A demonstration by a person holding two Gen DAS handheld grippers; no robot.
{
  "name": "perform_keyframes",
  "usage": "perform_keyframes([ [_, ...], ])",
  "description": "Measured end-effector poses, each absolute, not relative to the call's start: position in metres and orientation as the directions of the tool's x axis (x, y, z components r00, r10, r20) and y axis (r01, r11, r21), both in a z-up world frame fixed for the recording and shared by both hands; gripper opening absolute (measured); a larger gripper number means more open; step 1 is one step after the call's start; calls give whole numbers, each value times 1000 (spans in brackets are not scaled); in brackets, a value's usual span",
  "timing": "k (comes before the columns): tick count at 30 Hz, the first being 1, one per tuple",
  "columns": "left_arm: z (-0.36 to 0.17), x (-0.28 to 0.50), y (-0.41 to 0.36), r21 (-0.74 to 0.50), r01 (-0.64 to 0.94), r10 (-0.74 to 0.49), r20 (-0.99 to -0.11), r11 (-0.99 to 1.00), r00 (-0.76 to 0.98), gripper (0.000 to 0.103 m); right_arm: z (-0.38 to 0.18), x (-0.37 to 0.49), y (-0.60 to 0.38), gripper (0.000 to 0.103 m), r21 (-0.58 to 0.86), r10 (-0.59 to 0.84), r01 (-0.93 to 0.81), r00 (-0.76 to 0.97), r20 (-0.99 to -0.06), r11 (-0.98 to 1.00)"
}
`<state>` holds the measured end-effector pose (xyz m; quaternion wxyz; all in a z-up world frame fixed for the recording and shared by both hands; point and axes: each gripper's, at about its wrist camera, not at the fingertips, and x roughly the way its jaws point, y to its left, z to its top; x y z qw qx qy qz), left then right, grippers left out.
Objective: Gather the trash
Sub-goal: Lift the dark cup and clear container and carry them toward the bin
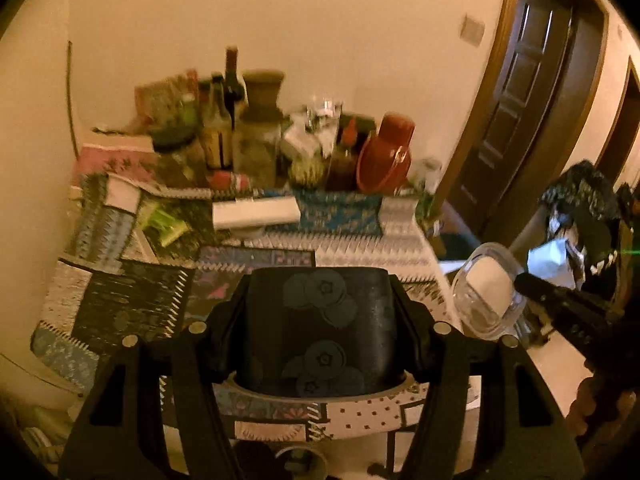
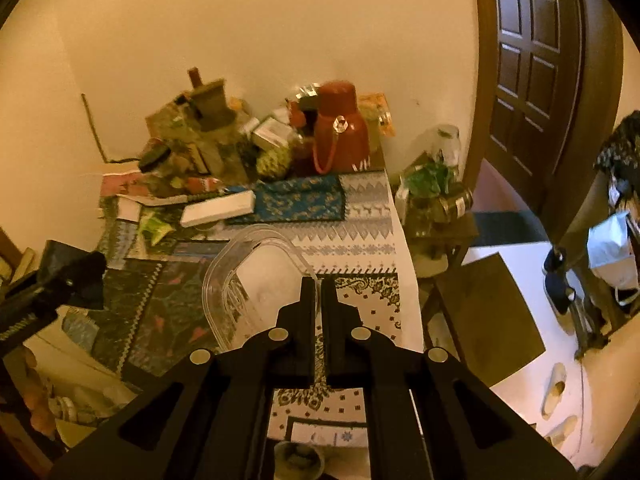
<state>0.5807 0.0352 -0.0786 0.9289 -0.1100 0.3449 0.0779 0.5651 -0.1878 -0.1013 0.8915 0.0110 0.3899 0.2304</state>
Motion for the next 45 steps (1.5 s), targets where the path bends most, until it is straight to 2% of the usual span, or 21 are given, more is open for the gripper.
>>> perform_keyframes([
  [12,-21,473,36,-163,-171,67,-503,972,862,62,-53,481,-187,3,212,460,-422,665,-588,881],
  [19,-13,397,50,-175,-112,18,-464,978,886,62,-48,417,-174,3,220,447,-396,687,-573,891],
  [31,-34,271,71,-182,-68,-34,-504,981,863,62,-63,303,-152,3,226,426,-369,667,-611,902],
  [45,-90,243,59,-222,-46,-105,-623,974,776,62,-110,267,-153,3,218,382,-333,585,-715,917],
])
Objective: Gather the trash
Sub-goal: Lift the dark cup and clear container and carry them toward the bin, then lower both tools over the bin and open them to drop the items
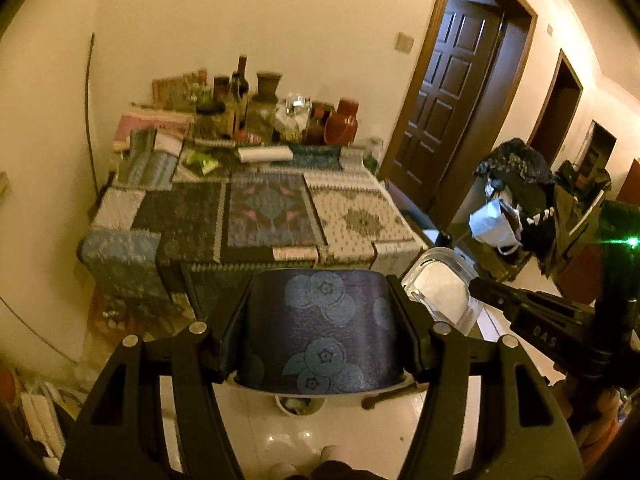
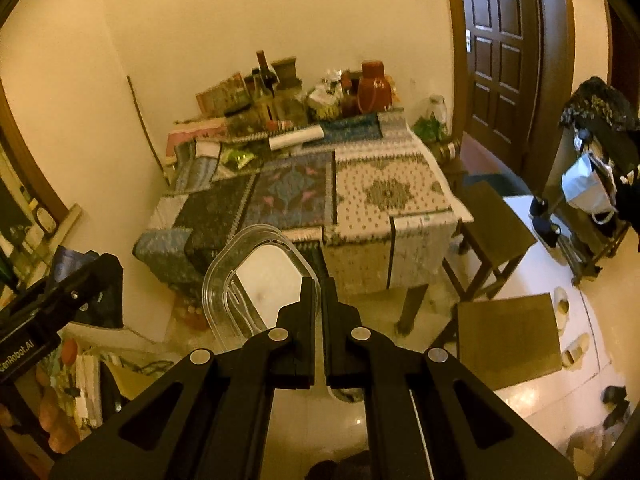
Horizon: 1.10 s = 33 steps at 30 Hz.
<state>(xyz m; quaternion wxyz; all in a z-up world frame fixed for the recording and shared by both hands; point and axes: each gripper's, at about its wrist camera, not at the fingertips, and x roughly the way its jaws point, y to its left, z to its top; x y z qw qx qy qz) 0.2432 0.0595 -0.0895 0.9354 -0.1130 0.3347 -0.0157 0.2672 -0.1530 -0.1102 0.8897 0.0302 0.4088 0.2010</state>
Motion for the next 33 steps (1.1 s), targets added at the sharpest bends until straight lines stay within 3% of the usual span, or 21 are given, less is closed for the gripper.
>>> perform_keyframes([
  [11,-187,283,47,-231,-123,-92,-739,965,668,62,-212,299,-159,3,180,326,-338,445,-834,924],
  [24,-379,319,43,-212,-232,-79,-876,949,477,61,-394,339,-147,3,180,279,-364,242,-929,914],
  [28,-427,327,45,-214,-246,-85,-890,945,447,61,-453,353,-133,4,248,337,-398,171,-926,883],
  [29,-441,330,46,-216,-250,-88,-894,944,440,61,-465,356,-131,9,263,344,-402,144,-928,877],
  [32,-471,338,46,-221,-261,-97,-904,940,417,61,-508,363,-125,41,270,324,-382,83,-943,884],
  [33,-484,341,45,-224,-263,-102,-908,939,407,61,-515,364,-127,41,264,315,-372,83,-945,890],
])
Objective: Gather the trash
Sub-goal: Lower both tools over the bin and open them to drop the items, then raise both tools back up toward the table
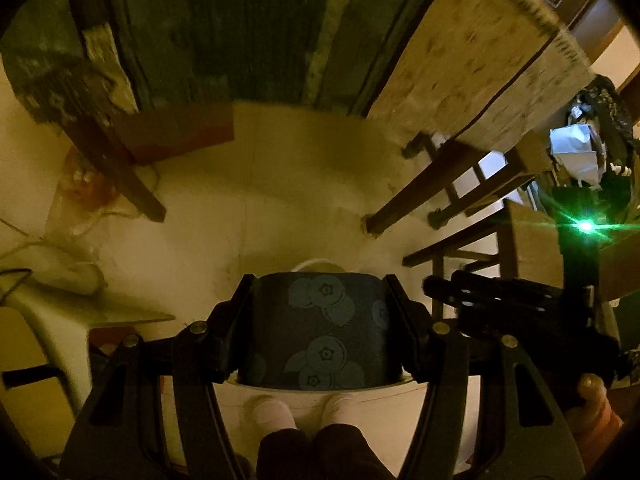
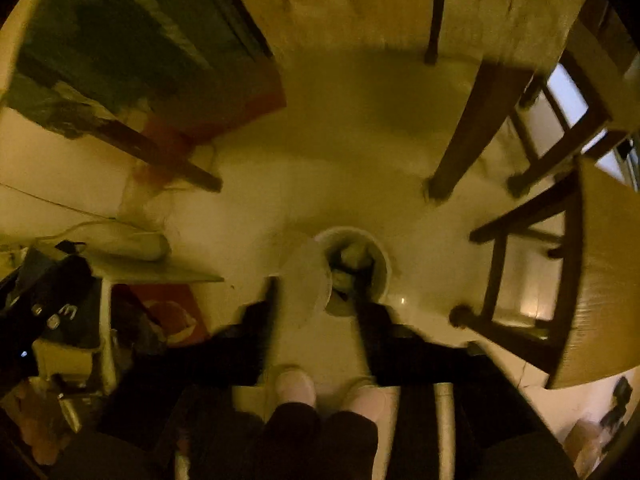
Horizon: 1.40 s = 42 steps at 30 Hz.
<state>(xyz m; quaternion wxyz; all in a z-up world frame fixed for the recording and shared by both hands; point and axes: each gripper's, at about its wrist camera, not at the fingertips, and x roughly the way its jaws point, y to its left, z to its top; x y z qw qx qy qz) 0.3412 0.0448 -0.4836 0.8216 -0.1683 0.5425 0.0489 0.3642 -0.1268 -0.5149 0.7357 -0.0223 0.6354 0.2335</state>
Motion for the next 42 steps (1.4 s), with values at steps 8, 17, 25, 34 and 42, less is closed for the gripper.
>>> perform_keyframes([
  [8,-549,368,26,-270,-254,-189,-934,929,301,61,-533,374,-157,41,253,288,-302,76,-955,919],
  [17,-584,402,-10,-307,-215,-267,-943,927,197,69,-508,380,-177,42,270,318,-293,128,-939,917],
  [25,-567,410,-21,-236,-155,-208,-962,959,177,69,-480,382,-186,42,277,329,-274,167,-929,921],
  [34,-471,397,-10,-211,-136,-167,-946,968,279,69,-404,371,-186,42,275,341,-283,217,-915,919],
  [42,-336,365,14,-207,-137,-127,-888,969,443,69,-295,346,-177,42,252,362,-335,326,-873,908],
])
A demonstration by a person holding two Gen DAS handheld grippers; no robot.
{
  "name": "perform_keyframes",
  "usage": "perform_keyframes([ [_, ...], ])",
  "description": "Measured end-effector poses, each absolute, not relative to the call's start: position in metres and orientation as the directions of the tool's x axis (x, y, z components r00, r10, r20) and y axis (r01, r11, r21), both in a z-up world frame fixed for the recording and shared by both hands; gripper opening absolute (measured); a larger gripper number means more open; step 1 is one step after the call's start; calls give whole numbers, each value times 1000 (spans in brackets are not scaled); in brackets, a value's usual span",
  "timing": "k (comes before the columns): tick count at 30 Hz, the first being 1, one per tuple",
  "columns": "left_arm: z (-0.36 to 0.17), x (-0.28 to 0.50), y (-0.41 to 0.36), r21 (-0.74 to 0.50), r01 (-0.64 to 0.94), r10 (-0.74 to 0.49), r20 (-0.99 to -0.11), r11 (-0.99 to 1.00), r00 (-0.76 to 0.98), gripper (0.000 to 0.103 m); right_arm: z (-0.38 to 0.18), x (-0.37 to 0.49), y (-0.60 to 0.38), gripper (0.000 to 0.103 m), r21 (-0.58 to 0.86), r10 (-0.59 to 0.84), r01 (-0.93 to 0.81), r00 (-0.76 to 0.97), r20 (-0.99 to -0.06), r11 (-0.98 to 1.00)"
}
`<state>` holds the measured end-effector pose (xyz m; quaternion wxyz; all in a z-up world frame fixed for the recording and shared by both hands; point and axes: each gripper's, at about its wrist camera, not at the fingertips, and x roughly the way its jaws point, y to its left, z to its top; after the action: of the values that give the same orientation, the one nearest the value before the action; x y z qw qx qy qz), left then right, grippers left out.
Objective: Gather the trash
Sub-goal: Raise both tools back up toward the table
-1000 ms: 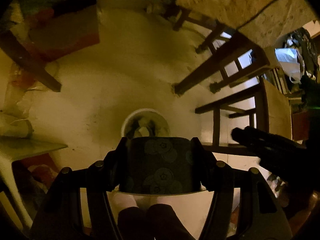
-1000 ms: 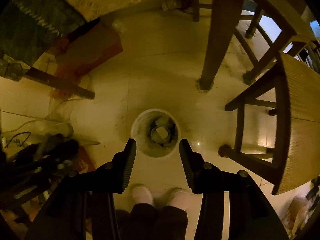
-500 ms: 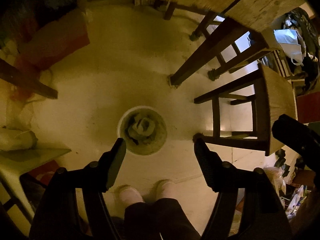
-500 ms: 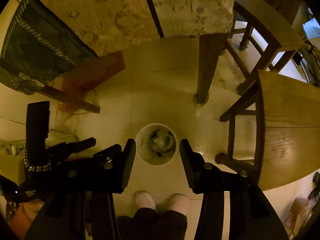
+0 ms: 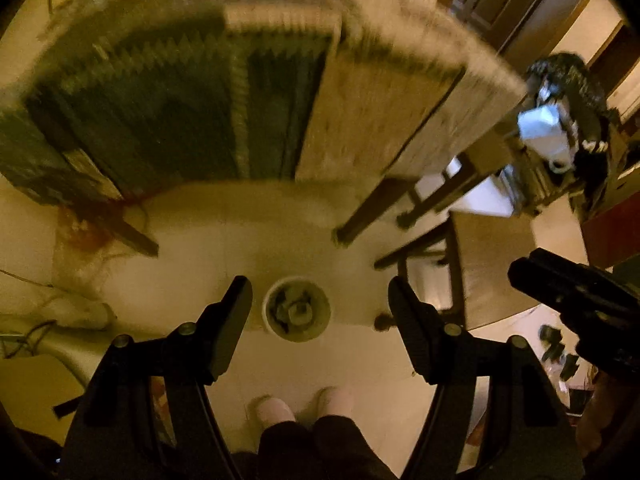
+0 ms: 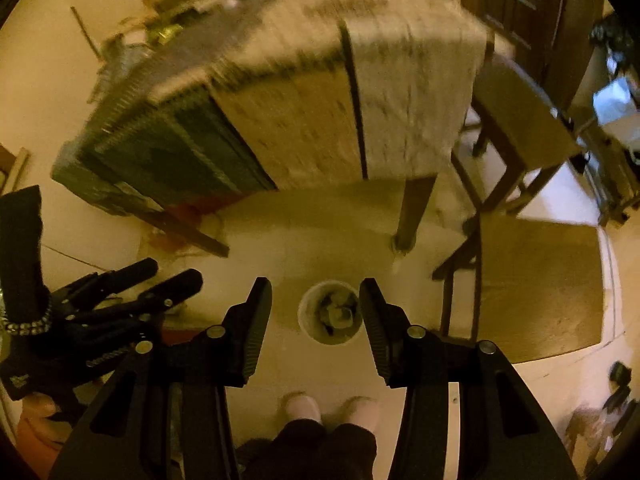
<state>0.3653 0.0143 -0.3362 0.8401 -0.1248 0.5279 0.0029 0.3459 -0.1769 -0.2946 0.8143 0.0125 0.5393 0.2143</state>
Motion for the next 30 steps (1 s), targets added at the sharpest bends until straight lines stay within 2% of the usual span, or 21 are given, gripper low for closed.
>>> perform_keyframes([
  [8,-211,329,26,-189,-105,-86,-785,976,613,69,-192,314,-167,42,231,401,-393,435,-806,890],
  [15,-110,287,34,-157,-68,-51,-647,985,761,69,-114,280,-153,42,212,429,-419,539,-725,883],
  [25,-21,228,56,-108,-54,-3,-467,993,884,69,-33,239,-138,42,137,439,-442,707,-555,886],
  [28,-5,222,61,-108,-63,11,-429,992,903,69,-14,235,-138,54,126,443,-442,748,-494,888],
  [30,5,221,69,-121,-68,14,-402,990,916,72,-4,233,-140,66,121,444,-439,777,-446,890],
])
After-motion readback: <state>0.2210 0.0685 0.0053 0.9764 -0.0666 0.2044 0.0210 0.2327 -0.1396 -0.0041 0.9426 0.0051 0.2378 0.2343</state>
